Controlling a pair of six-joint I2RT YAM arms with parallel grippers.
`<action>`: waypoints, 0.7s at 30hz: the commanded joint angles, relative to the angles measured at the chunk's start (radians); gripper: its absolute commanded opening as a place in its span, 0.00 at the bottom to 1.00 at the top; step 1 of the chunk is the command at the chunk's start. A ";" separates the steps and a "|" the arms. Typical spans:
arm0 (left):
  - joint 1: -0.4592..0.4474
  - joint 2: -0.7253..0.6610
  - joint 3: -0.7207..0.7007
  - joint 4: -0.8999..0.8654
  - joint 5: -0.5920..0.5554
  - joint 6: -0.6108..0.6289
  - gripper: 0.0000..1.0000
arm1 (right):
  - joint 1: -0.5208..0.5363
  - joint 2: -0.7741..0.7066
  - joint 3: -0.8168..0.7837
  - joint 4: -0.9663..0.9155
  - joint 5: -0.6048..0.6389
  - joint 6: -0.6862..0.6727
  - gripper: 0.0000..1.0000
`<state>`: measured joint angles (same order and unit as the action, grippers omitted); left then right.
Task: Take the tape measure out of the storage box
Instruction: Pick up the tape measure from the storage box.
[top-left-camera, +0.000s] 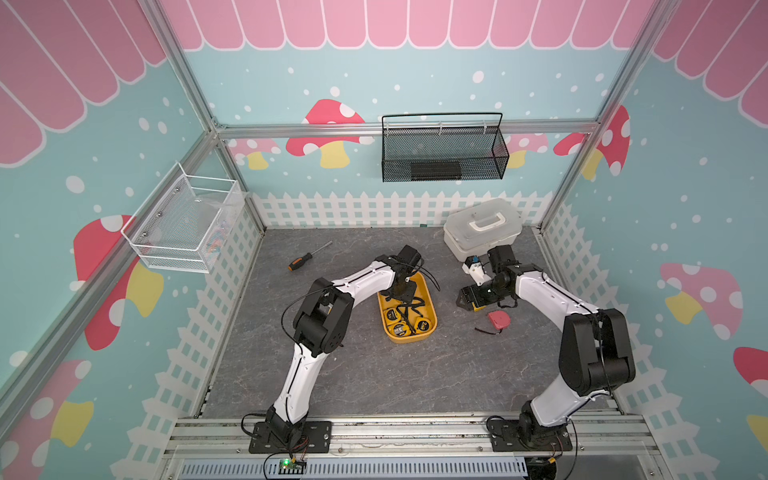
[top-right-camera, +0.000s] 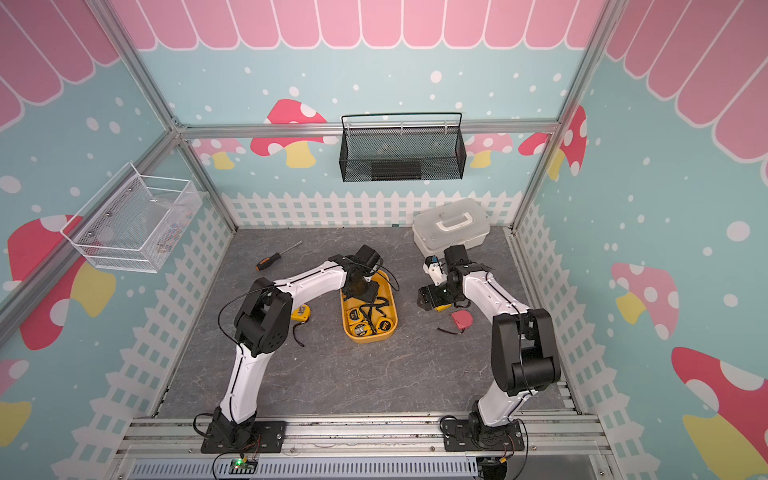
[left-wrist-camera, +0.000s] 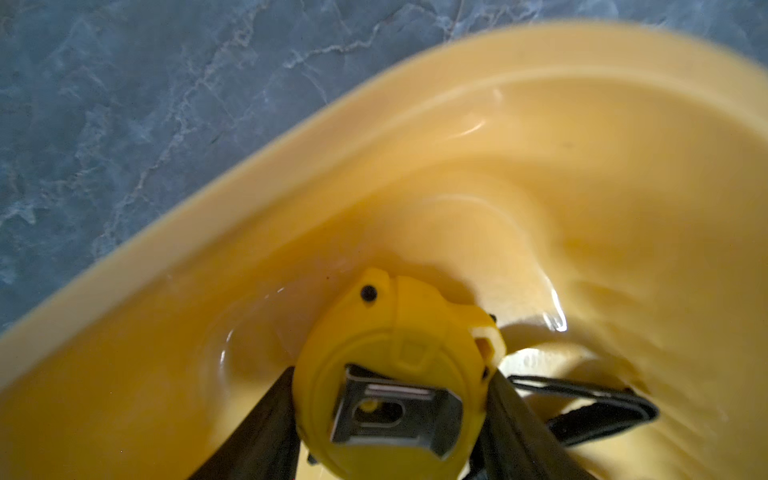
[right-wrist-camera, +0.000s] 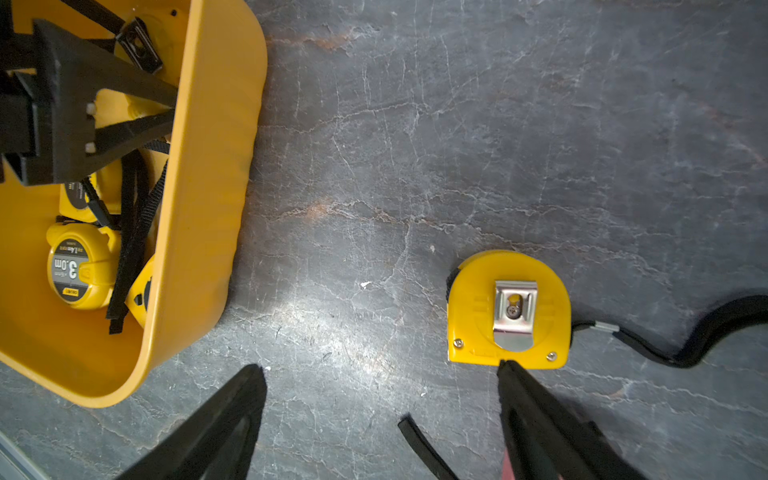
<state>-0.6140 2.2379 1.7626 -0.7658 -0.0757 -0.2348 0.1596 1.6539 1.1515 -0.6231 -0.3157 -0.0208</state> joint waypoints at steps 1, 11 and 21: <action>-0.006 0.003 0.009 -0.030 -0.032 0.006 0.59 | 0.006 0.016 -0.007 -0.017 -0.014 -0.005 0.88; -0.011 -0.097 0.006 -0.030 -0.058 0.005 0.58 | 0.006 0.024 -0.007 -0.013 -0.017 -0.007 0.88; -0.006 -0.201 0.007 -0.036 -0.056 0.012 0.58 | 0.005 0.028 -0.007 -0.013 -0.020 -0.007 0.88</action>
<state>-0.6228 2.0987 1.7615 -0.7959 -0.1143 -0.2340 0.1596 1.6688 1.1515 -0.6239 -0.3229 -0.0212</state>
